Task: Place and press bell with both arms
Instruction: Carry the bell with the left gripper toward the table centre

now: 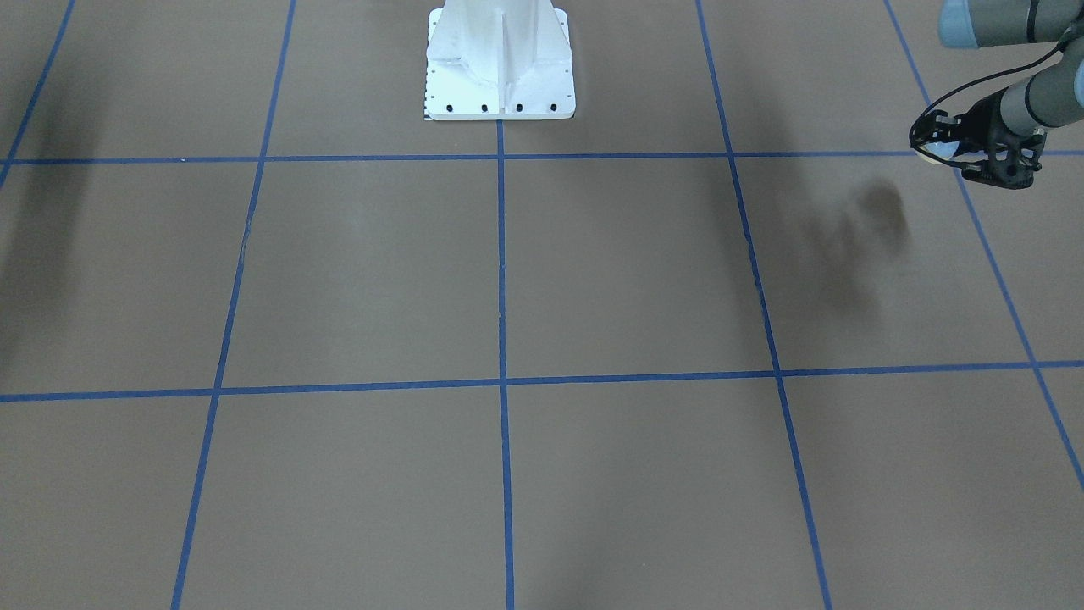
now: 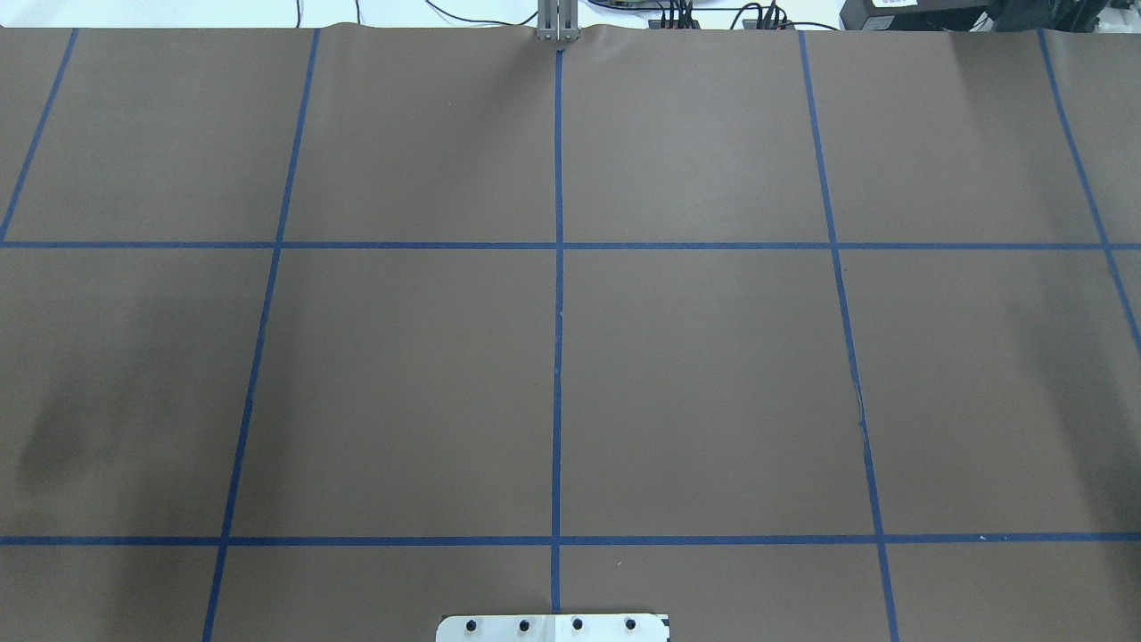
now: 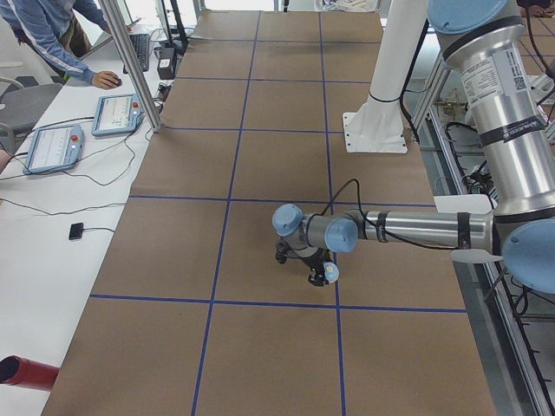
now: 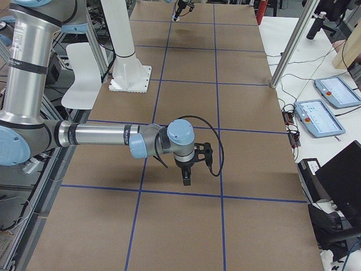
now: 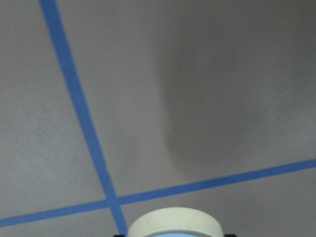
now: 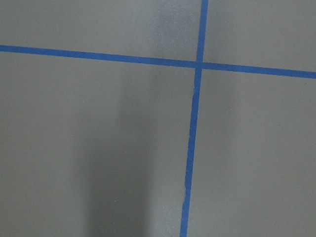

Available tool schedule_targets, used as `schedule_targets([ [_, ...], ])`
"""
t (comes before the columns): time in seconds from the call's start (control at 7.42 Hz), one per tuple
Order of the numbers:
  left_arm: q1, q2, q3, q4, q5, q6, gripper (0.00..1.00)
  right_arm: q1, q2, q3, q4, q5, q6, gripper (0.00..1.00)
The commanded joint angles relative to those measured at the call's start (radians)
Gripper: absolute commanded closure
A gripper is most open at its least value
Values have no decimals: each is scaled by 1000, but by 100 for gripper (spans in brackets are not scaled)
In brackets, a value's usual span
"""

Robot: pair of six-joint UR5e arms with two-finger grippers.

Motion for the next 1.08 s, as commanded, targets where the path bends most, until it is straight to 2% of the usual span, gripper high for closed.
schedule_targets([
  [0.0, 1, -290, -67, 368, 5, -3, 100, -1, -2, -2, 23, 3, 1, 0],
  [0.13, 4, -400, -59, 426, 3, -50, 100, -1, -5, 0, 27, 6, -2, 0],
  [0.4, 111, -614, -32, 494, 5, -229, 100, -4, -3, -2, 25, 6, 1, 0],
  [0.67, 194, -864, 133, 491, 5, -488, 100, -22, 5, -11, 25, 3, 4, 0],
  [0.81, 211, -957, 219, 465, 9, -494, 100, -29, 8, -11, 25, 1, 4, 0],
  [0.94, 250, -1062, 364, 400, 9, -527, 100, -35, 14, -14, 25, 3, 4, 0],
])
